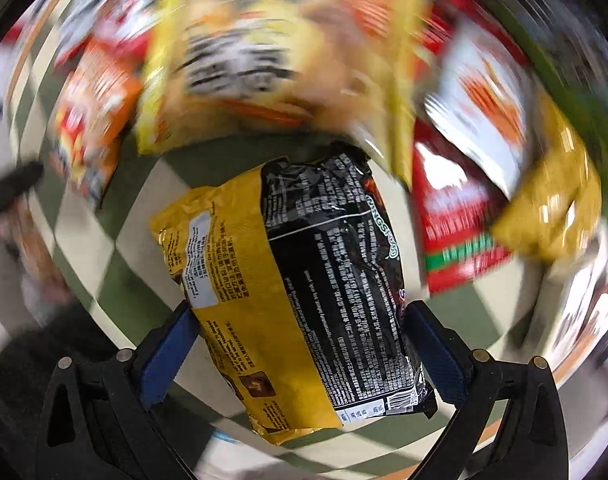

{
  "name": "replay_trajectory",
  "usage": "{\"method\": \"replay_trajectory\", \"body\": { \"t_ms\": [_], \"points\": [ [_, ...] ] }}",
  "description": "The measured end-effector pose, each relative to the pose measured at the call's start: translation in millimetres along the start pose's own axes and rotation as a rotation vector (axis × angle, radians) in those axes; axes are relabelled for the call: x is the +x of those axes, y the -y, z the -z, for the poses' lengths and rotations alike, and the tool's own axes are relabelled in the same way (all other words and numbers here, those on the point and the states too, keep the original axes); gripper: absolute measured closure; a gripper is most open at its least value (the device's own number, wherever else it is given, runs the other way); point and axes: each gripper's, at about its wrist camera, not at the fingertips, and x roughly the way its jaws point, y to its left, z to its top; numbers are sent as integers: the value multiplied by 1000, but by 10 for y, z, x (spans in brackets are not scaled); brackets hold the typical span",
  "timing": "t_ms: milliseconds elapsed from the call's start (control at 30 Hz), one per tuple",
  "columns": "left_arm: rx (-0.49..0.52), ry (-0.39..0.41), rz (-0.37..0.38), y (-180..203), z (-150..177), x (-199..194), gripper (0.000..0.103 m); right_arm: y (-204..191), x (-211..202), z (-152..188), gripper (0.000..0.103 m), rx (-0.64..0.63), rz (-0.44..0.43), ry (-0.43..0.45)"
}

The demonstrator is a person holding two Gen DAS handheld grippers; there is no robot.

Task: Organize snacks
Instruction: 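Grasp the yellow-black noodle bag with the right tool while the left grasps the orange seed bag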

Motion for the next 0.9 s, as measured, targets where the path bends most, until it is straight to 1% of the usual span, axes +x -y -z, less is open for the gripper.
{"method": "replay_trajectory", "body": {
  "t_ms": [33,100,167,200,267,333,367,400,433,500,533,600,633,667,733,833,900],
  "points": [
    [12,-1,-1,21,-23,32,0,77,15,26,6,75,-33,7],
    [27,-7,1,47,-65,84,0,300,51,137,8,299,-103,13],
    [43,-15,4,84,-123,140,1,518,160,318,8,535,-203,-9],
    [49,-16,3,109,-138,158,1,593,230,412,7,621,-262,-9],
    [63,-17,6,156,-196,200,4,654,343,529,7,694,-327,-1],
    [64,-22,13,178,-239,229,13,679,403,597,7,726,-336,29],
    [59,-25,30,179,-263,246,18,671,425,625,6,729,-329,44],
    [55,-31,40,177,-281,261,34,658,416,647,6,720,-314,54],
    [51,-44,43,181,-287,280,43,612,385,669,6,701,-292,59],
    [42,-41,44,183,-319,295,45,410,451,551,4,656,-226,69],
    [43,-33,39,191,-311,278,48,345,487,524,4,631,-204,65],
    [54,-15,25,203,-286,227,56,260,610,504,3,605,-181,33],
    [60,-10,24,212,-273,202,57,208,686,505,4,612,-171,17],
    [62,-10,27,235,-218,175,57,181,748,516,4,623,-166,8],
    [67,-6,24,240,-179,136,59,158,743,588,6,666,-159,17],
    [78,13,16,246,-138,78,61,200,793,732,8,746,-183,31],
    [81,22,20,250,-105,25,61,286,818,840,8,799,-218,38]
  ]
}}
